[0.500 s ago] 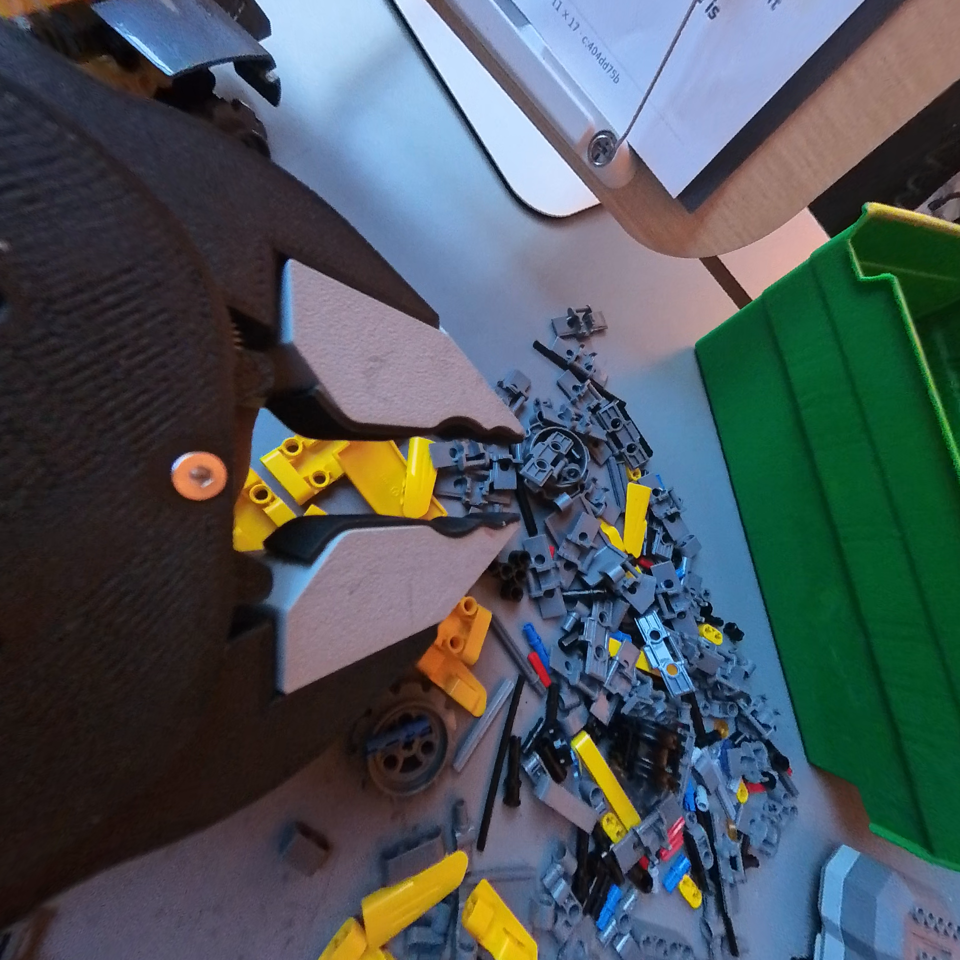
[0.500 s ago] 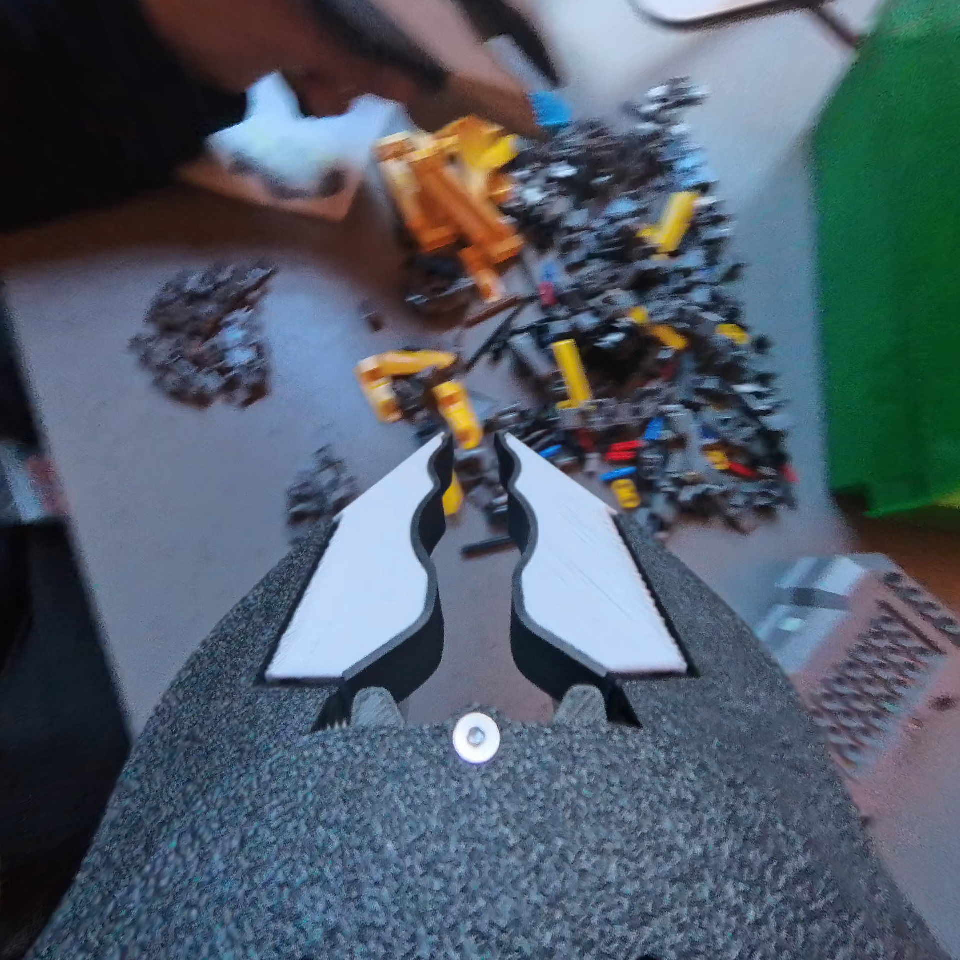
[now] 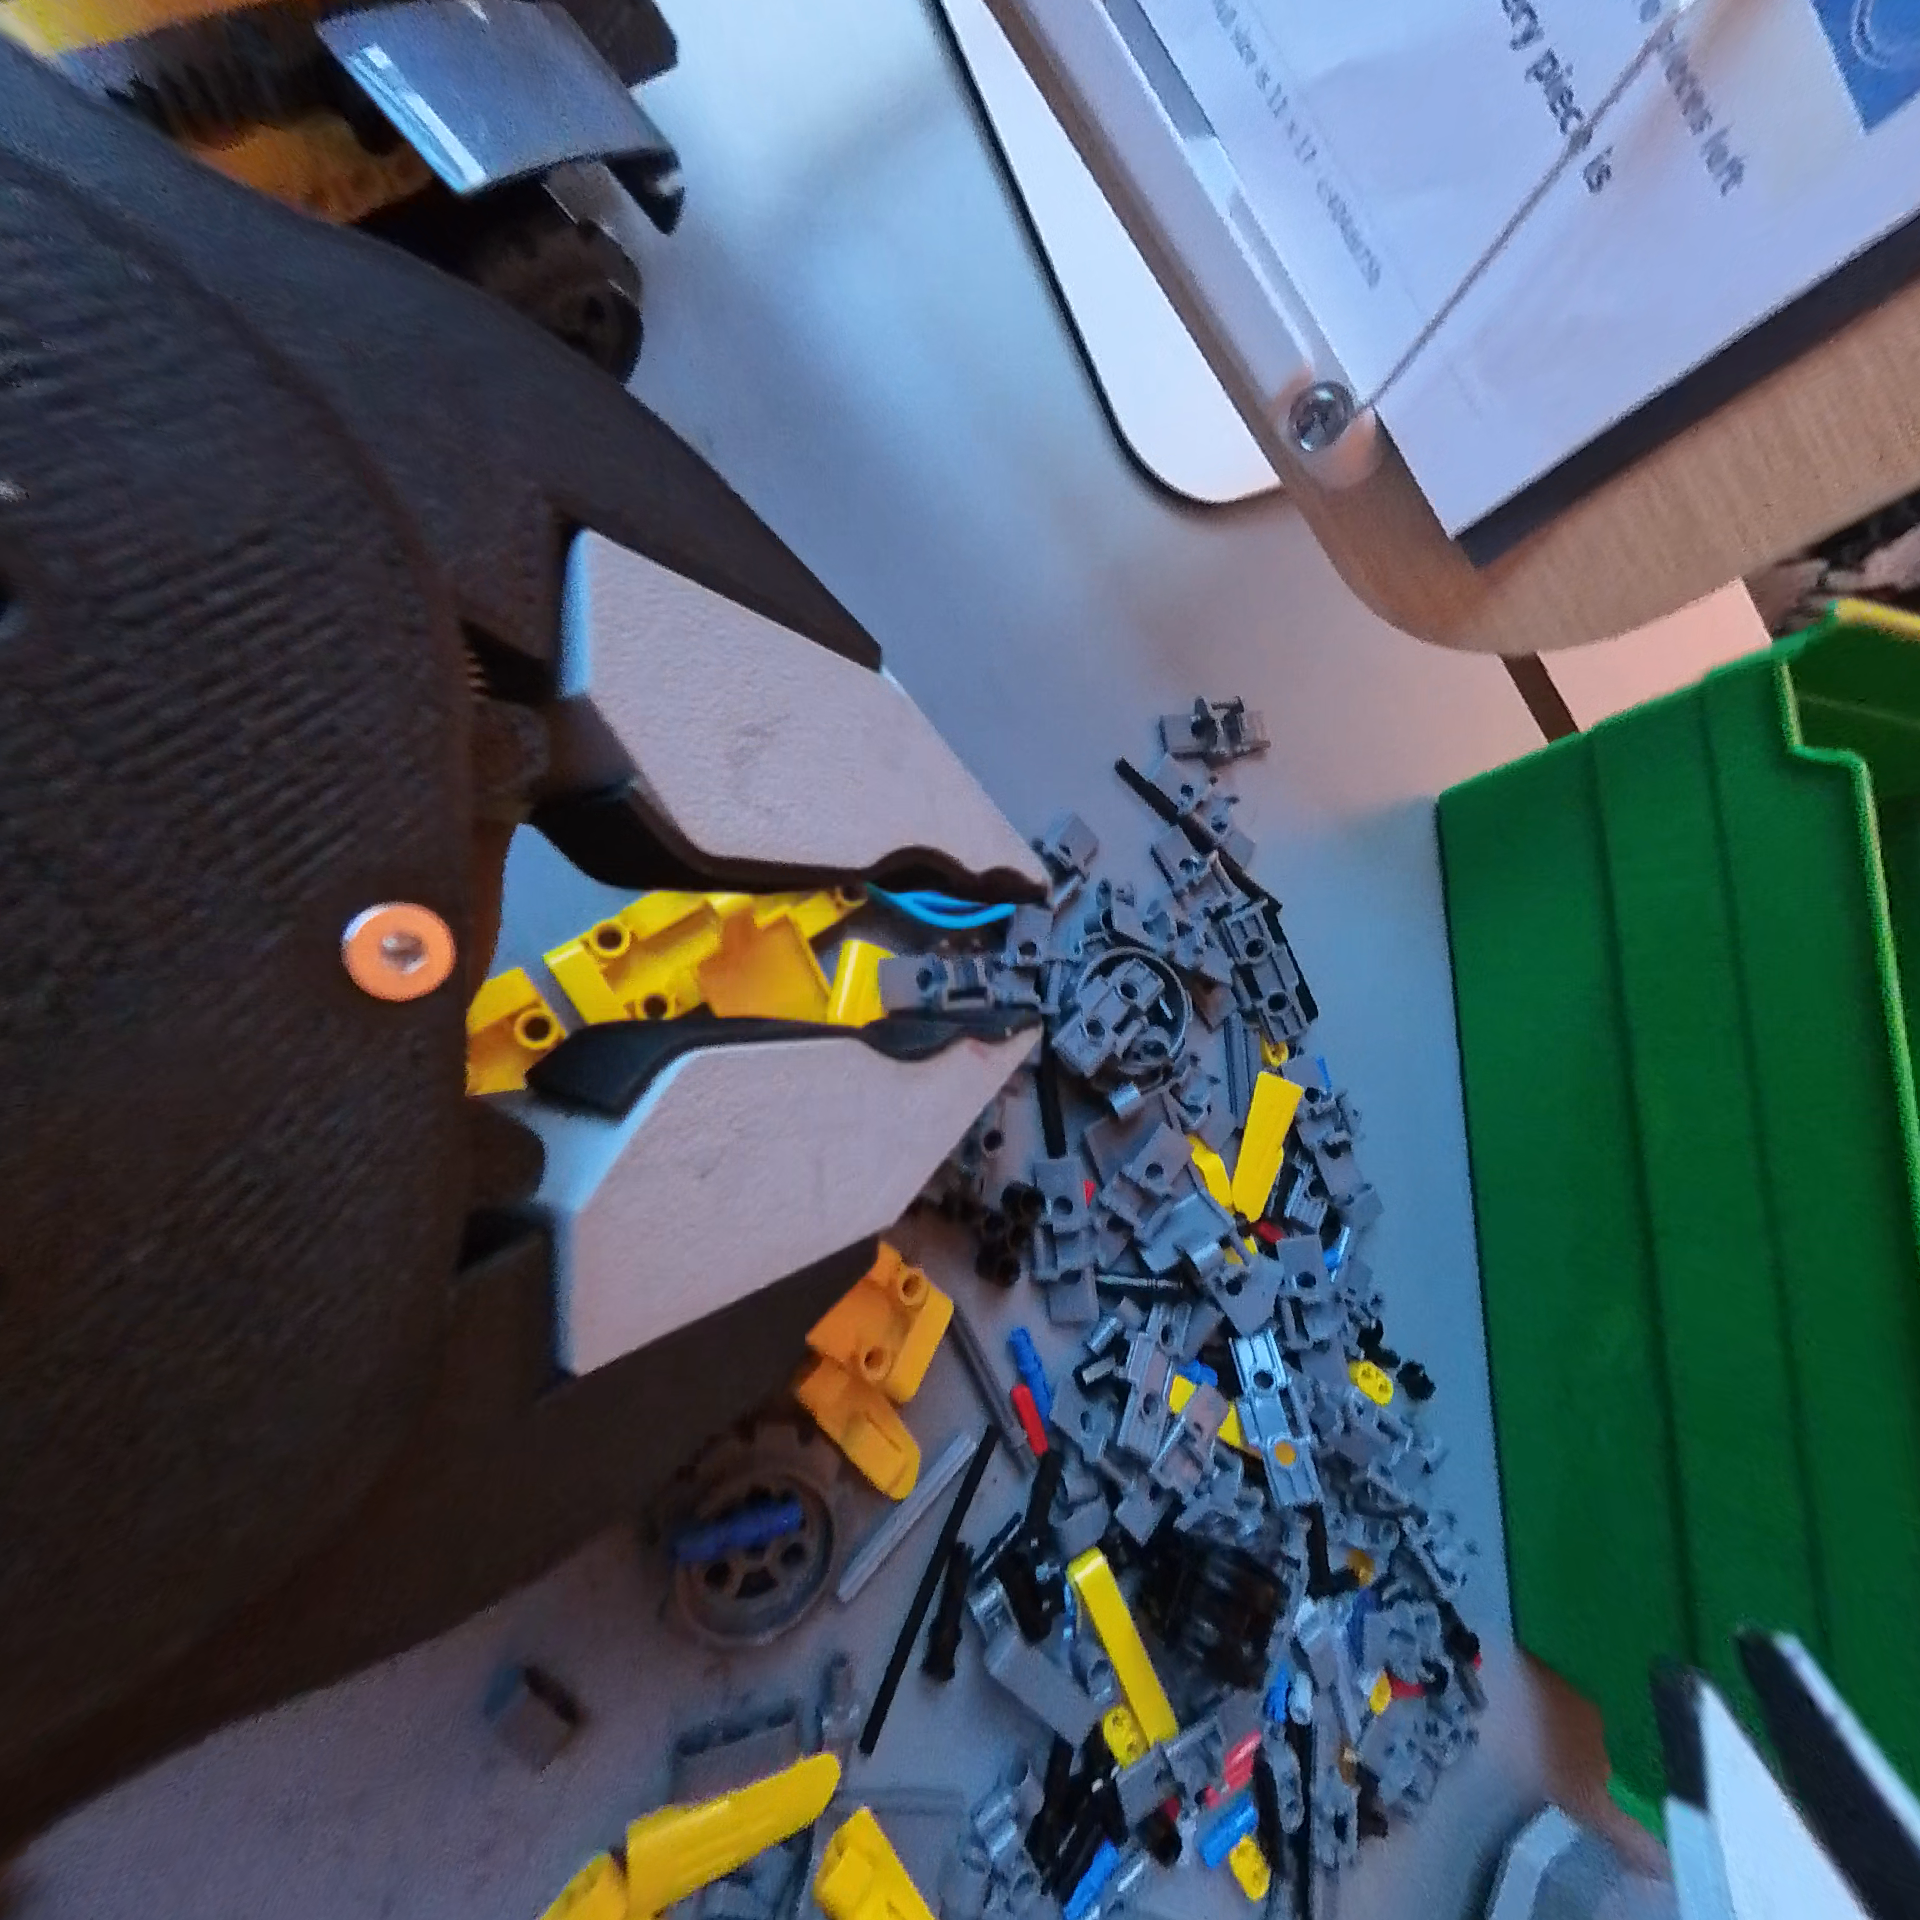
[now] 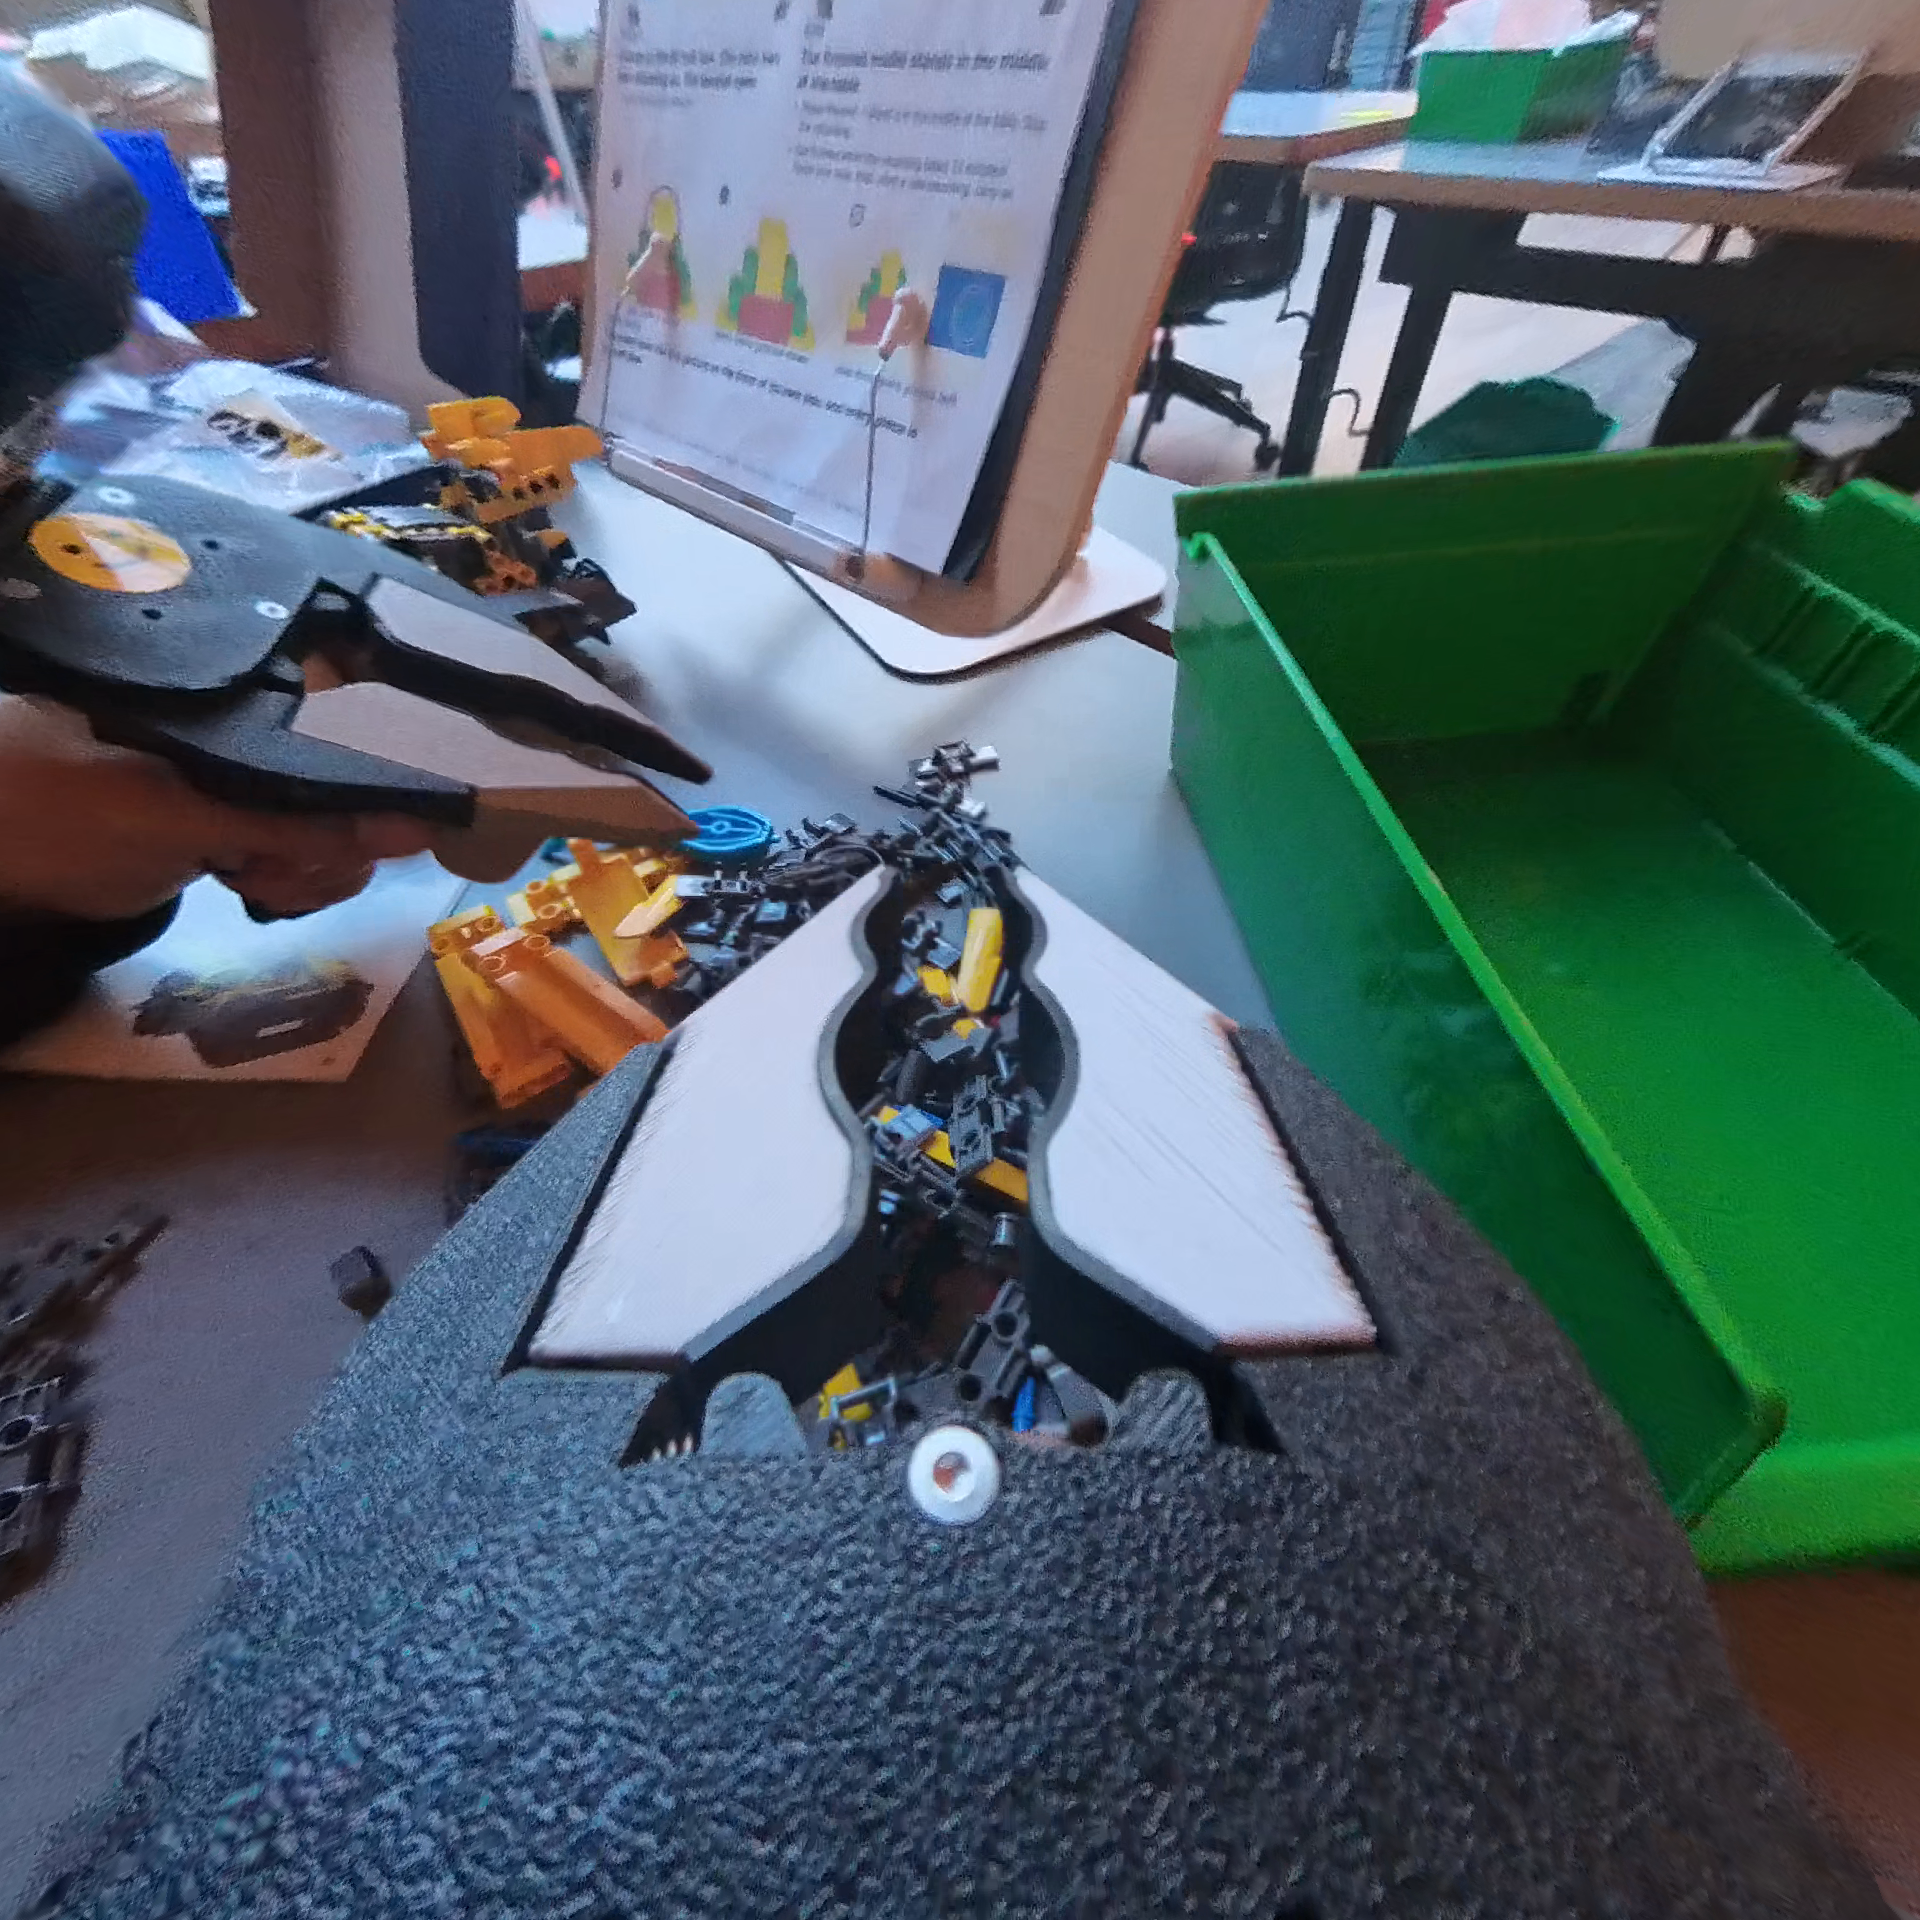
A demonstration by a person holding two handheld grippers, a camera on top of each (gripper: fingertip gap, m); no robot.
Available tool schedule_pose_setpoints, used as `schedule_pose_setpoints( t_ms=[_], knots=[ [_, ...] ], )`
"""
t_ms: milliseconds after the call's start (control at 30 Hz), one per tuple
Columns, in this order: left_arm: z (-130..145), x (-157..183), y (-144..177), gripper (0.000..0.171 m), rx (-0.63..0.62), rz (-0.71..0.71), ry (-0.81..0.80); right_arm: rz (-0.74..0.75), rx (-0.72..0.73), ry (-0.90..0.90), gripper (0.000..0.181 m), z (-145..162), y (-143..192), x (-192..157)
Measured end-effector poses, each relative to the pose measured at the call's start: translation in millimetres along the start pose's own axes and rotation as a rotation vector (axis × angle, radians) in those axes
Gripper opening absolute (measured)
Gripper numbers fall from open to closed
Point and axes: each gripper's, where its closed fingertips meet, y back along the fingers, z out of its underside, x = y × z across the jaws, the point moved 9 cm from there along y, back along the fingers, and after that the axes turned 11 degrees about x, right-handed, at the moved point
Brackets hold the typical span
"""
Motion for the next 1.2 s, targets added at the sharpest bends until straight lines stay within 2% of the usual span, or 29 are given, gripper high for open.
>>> schedule_pose_setpoints(
  t_ms=[167,233,267,333,433,500,633,1000,1100,1200],
  knots=[
    [7.8,-10.2,-6.8,0.015,-0.006,-0.026,0.117,-0.002,-0.077,-0.024,0.016,16.3,9.7,4.5],
    [9.1,-11.9,-8.9,0.014,-0.007,-0.044,0.142,0.007,-0.061,-0.069,0.016,14.0,11.6,5.4],
    [9.1,-13.6,-9.5,0.019,-0.005,-0.075,0.143,0.007,-0.041,-0.090,0.016,11.3,12.4,5.2],
    [8.1,-19.0,-9.5,0.041,0.009,-0.159,0.141,-0.009,-0.023,-0.123,0.016,8.2,14.2,3.9],
    [5.4,-23.6,-7.0,0.055,0.042,-0.190,0.161,0.024,-0.032,-0.125,0.015,8.5,16.4,6.7],
    [3.4,-24.4,-4.6,0.054,0.056,-0.179,0.167,0.037,-0.030,-0.132,0.014,8.5,17.4,8.2],
    [1.5,-20.9,-0.8,0.025,0.054,-0.109,0.143,0.028,-0.016,-0.157,0.014,7.6,18.0,7.4],
    [11.4,-3.1,-8.1,0.018,-0.078,0.047,0.093,0.031,-0.036,-0.125,0.014,9.1,16.4,3.7],
    [17.2,-0.9,-12.2,0.023,-0.124,0.056,0.082,0.028,-0.034,-0.121,0.014,8.2,16.4,2.6],
    [19.4,-0.5,-13.6,0.021,-0.137,0.049,0.067,0.027,-0.035,-0.114,0.014,7.5,16.7,1.7]
  ],
)
